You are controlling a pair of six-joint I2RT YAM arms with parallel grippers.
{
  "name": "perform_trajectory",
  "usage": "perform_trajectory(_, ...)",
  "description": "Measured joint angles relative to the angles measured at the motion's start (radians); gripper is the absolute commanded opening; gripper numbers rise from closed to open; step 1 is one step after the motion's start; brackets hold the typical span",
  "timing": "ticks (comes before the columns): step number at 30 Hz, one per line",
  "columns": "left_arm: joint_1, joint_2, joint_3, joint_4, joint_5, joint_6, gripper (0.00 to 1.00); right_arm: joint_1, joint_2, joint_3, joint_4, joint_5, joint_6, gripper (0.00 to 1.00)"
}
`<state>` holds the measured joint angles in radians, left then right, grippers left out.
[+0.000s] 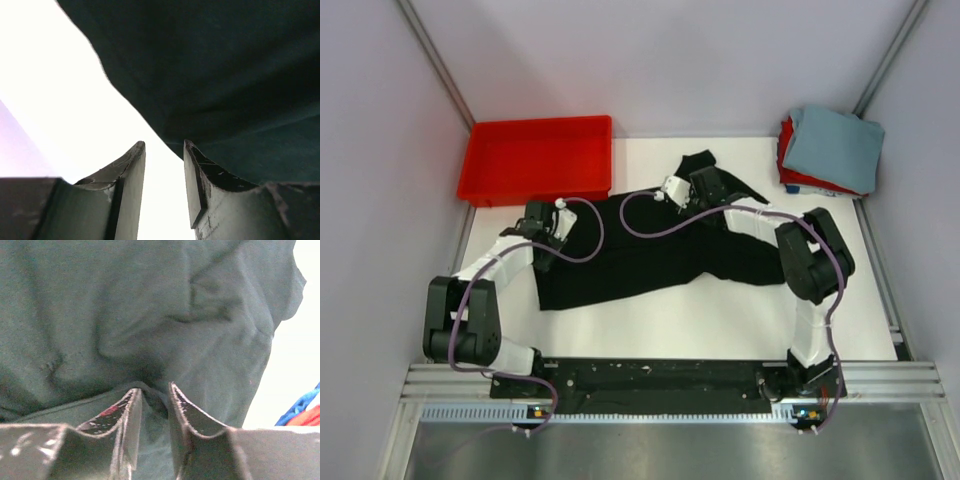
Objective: Fold and stack the t-shirts
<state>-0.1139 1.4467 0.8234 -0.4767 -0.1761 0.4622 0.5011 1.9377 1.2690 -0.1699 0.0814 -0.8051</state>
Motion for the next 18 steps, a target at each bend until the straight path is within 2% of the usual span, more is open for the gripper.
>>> perform_trajectory(2,0.016,0.007,0.004,0.037,-0.026,-0.001,0.45,0.000,0.004,0.016,0.035,0.026,0.066,0.42)
perform_trajectory(4,0.040,0.023,0.029,0.059,-0.039,-0.003,0.48,0.000,0.004,0.045,0.053,0.064,0.151,0.57)
perform_trajectory(8,0.080,0.068,0.116,0.070,-0.042,-0.021,0.52,-0.007,0.000,0.104,0.057,0.099,0.305,0.71)
perform_trajectory(13,0.092,0.035,0.154,0.055,0.019,-0.022,0.53,-0.063,-0.082,0.139,-0.024,0.057,0.557,0.71)
perform_trajectory(15,0.091,-0.007,0.154,0.014,0.081,-0.003,0.55,-0.134,-0.159,0.131,-0.076,0.014,0.705,0.65)
perform_trajectory(18,0.079,-0.119,0.137,-0.083,0.219,0.081,0.60,-0.294,-0.323,0.028,-0.104,-0.072,0.908,0.63)
